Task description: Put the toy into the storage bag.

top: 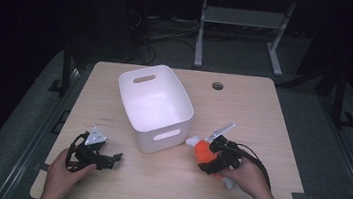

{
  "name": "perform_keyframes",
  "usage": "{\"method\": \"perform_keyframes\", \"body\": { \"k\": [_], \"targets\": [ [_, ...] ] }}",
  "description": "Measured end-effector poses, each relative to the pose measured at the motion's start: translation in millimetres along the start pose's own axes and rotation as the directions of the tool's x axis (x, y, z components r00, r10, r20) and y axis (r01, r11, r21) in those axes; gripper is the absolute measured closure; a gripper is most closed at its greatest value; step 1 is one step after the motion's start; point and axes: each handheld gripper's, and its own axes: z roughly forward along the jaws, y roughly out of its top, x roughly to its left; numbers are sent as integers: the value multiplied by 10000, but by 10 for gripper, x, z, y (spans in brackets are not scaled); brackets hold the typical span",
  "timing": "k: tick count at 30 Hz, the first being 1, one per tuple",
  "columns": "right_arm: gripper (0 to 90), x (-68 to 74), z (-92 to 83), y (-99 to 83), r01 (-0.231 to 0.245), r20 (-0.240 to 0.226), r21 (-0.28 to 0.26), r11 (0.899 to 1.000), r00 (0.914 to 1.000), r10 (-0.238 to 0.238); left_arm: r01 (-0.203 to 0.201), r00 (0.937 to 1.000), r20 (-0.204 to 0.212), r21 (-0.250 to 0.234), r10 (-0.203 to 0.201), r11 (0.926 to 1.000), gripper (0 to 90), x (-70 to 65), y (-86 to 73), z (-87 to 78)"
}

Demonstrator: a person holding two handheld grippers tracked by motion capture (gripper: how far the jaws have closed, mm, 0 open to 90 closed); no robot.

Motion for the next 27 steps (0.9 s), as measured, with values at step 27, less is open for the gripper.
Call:
{"method": "perform_keyframes", "body": {
  "k": [27],
  "targets": [
    [220,-289,-282,101,-483,532,-738,9961,9972,523,-17,10000,-8,-8,17,10000,129,1,0,1]
  ]
}}
